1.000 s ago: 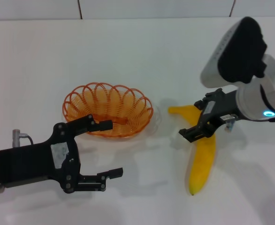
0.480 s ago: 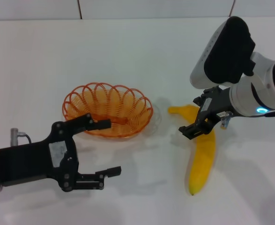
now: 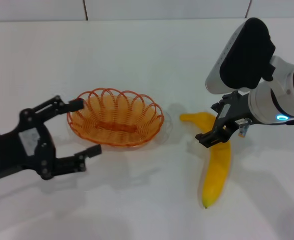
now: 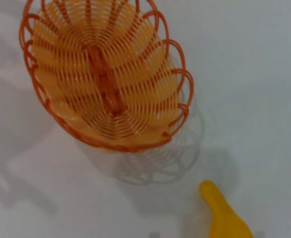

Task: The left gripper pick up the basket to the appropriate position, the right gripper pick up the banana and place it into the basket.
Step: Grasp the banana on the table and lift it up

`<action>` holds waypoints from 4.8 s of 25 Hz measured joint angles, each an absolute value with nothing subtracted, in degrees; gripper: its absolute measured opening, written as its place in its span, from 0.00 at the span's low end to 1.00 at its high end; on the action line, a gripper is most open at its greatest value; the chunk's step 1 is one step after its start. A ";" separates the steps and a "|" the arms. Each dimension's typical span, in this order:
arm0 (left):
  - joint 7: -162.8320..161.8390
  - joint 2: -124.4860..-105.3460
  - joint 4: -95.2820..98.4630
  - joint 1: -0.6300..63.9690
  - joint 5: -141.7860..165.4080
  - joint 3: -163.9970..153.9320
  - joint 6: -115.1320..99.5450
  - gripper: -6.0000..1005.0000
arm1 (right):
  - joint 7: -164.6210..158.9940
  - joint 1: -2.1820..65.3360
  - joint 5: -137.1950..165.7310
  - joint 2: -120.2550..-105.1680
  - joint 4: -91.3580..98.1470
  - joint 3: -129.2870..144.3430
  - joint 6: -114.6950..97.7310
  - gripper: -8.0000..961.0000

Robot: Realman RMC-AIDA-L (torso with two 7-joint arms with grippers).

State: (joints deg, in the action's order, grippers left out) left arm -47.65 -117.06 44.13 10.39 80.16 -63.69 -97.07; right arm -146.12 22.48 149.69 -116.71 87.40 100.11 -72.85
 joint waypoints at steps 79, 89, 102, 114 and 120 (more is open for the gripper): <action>-53.82 -116.19 38.92 26.11 79.37 -47.00 -89.37 0.89 | -148.89 29.72 150.64 -116.71 76.64 100.55 -71.43 0.90; -59.59 -114.33 41.16 27.14 84.95 -45.49 -94.82 0.89 | -148.89 30.04 150.64 -116.71 76.64 100.75 -71.64 0.90; -61.18 -114.20 42.98 27.48 85.57 -44.83 -95.20 0.89 | -148.89 30.23 150.65 -116.71 75.97 100.55 -71.89 0.90; -61.17 -114.22 43.71 27.49 85.80 -45.35 -95.15 0.89 | -149.47 32.17 150.73 -116.71 74.13 100.57 -72.68 0.90; -61.15 -114.25 43.71 27.51 85.94 -45.35 -95.07 0.89 | -149.49 32.72 150.73 -116.71 73.17 100.60 -72.70 0.90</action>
